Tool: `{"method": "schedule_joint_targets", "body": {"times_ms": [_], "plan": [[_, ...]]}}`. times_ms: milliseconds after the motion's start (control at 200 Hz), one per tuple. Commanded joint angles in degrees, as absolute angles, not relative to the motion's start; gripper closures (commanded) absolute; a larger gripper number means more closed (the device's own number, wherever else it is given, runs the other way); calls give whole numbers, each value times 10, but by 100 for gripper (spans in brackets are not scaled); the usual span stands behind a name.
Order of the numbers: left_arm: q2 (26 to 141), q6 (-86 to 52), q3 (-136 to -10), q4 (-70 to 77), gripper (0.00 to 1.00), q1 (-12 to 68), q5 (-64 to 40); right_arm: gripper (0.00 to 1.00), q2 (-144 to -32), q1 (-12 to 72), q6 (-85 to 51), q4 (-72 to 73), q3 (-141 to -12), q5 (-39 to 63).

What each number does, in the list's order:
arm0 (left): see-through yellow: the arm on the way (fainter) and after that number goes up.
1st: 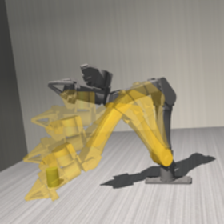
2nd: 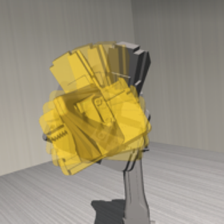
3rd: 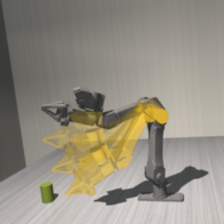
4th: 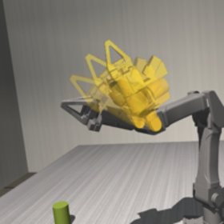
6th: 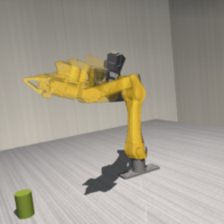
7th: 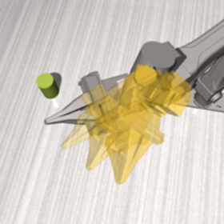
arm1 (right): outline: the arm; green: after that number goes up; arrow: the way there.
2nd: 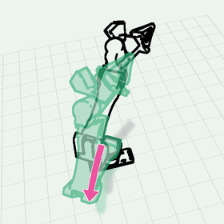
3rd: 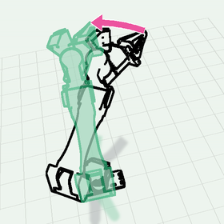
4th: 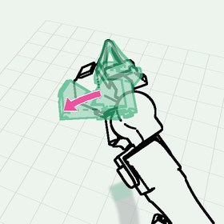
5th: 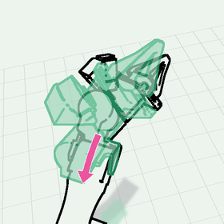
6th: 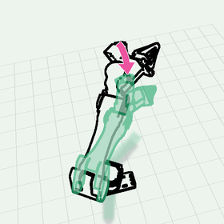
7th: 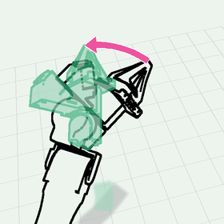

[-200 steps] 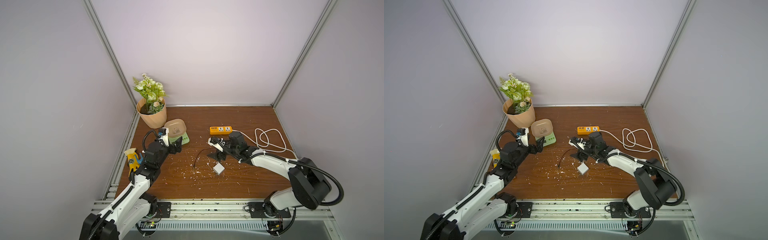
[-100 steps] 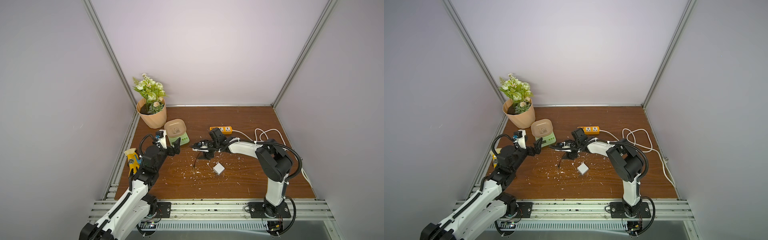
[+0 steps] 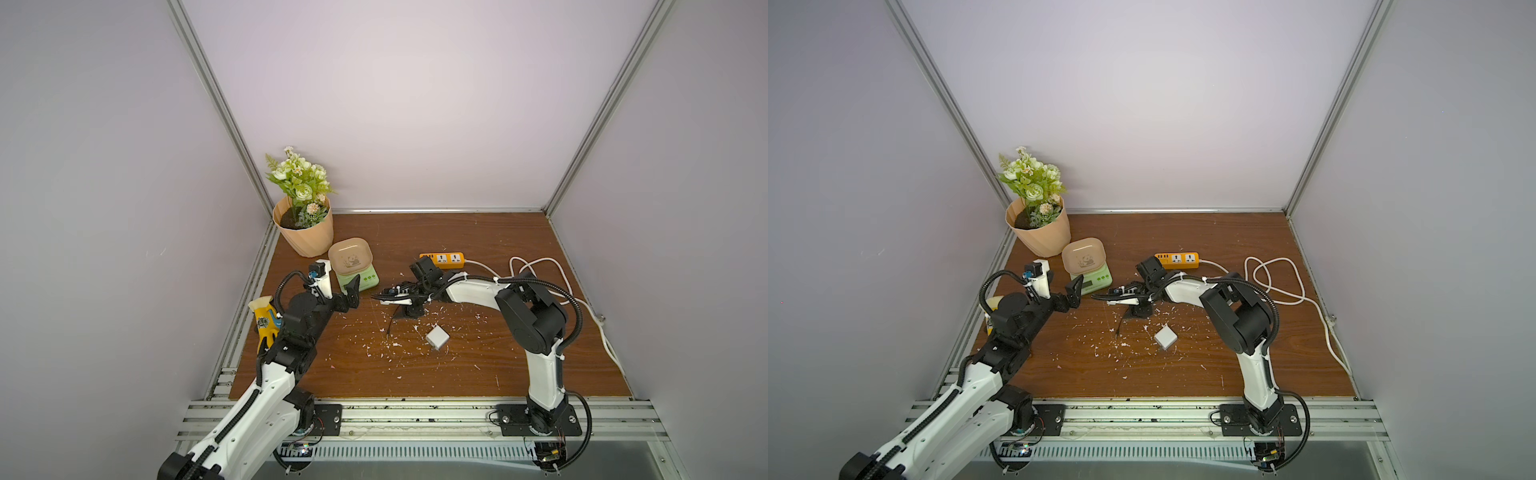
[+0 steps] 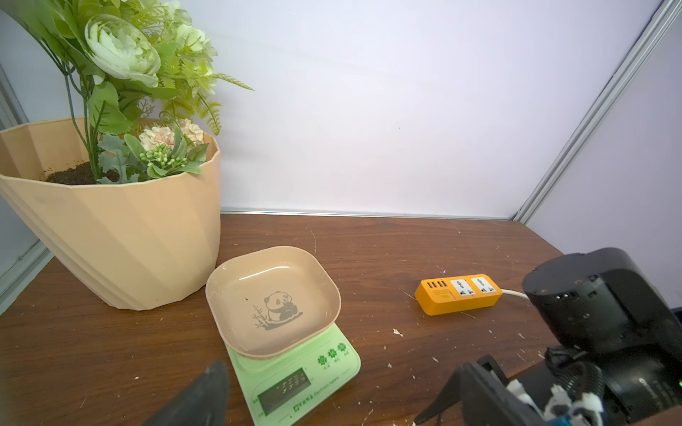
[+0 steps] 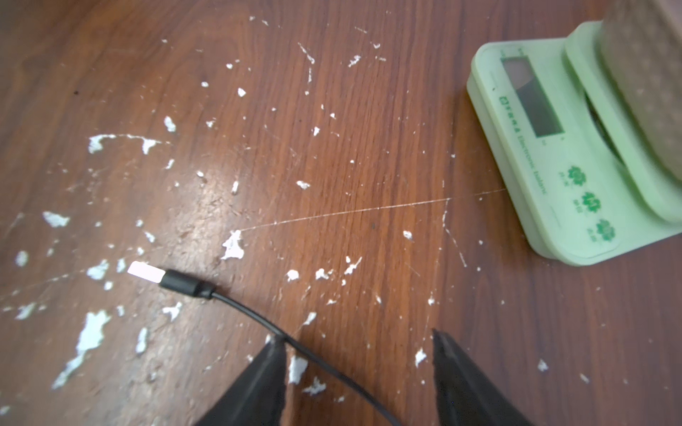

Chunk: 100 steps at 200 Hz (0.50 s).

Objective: Charge the electronic scale
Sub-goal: Pick up the charging cable from the center of the board.

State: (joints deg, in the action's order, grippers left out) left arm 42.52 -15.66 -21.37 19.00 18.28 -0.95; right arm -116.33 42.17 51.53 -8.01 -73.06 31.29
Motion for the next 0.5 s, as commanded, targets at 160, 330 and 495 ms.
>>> {"method": "schedule_joint_targets", "body": {"times_ms": [160, 330, 495], "plan": [[411, -166, -207, 190, 2, 186, 3, 67, -1163, 429, 528, -96, -749, 330], [411, -168, -208, 189, 2, 186, 2, 86, -1135, 428, 507, -54, -723, 329], [412, -170, -210, 188, 2, 186, 1, 100, -1100, 420, 455, 3, -694, 324]]}}
